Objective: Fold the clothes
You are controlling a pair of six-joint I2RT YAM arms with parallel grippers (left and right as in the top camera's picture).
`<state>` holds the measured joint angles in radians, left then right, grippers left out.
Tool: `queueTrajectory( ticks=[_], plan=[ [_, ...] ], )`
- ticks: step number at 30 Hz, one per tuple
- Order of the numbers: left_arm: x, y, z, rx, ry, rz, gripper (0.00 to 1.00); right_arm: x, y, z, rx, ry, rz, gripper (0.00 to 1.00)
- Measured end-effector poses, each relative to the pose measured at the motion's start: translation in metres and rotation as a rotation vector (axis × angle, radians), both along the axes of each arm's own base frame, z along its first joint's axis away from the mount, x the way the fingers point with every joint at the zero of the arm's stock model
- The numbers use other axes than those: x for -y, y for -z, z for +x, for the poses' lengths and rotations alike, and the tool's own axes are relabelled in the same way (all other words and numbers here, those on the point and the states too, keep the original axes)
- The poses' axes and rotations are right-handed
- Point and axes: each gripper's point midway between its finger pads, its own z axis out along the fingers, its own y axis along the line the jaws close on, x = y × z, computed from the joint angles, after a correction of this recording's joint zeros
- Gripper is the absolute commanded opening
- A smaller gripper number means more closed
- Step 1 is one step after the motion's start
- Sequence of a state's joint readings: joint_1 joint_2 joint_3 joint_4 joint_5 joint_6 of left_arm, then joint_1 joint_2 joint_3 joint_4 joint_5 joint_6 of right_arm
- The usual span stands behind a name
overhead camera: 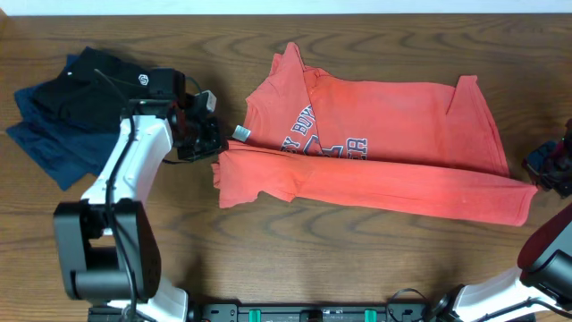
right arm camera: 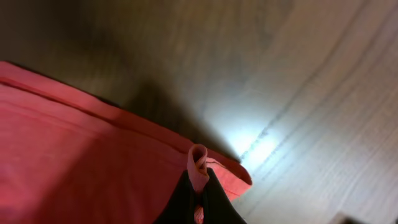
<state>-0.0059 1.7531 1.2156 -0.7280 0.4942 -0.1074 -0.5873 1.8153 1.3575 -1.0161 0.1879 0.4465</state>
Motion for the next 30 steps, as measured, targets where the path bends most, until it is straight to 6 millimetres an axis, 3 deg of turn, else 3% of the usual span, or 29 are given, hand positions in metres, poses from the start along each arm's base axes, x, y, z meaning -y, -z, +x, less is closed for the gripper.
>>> queueTrajectory(
  ticks=[11, 14, 16, 18, 20, 25, 30],
  plan=[
    [-0.004, 0.008, 0.007, 0.007, -0.006, 0.023, 0.07, -0.011, 0.016, 0.022, 0.068, -0.077, -0.002, 0.02],
    [-0.005, 0.009, 0.007, 0.009, -0.004, 0.029, 0.32, -0.017, 0.020, 0.029, 0.084, -0.103, -0.006, 0.04],
    [-0.005, 0.009, 0.007, 0.010, -0.007, 0.033, 0.43, -0.019, 0.022, 0.035, 0.106, -0.117, -0.007, 0.16],
    [-0.006, 0.009, 0.008, 0.009, -0.012, 0.034, 0.44, -0.020, 0.021, 0.042, 0.131, -0.130, -0.010, 0.28],
    [-0.006, 0.009, 0.008, 0.008, -0.015, 0.035, 0.44, -0.022, 0.020, 0.046, 0.143, -0.144, -0.010, 0.33],
    [-0.006, 0.007, 0.007, 0.010, -0.015, 0.035, 0.44, -0.025, 0.022, 0.042, 0.126, -0.160, 0.009, 0.34],
    [-0.003, -0.007, -0.002, 0.009, -0.008, 0.035, 0.44, -0.035, 0.025, 0.025, 0.055, -0.169, 0.054, 0.34]
  ],
)
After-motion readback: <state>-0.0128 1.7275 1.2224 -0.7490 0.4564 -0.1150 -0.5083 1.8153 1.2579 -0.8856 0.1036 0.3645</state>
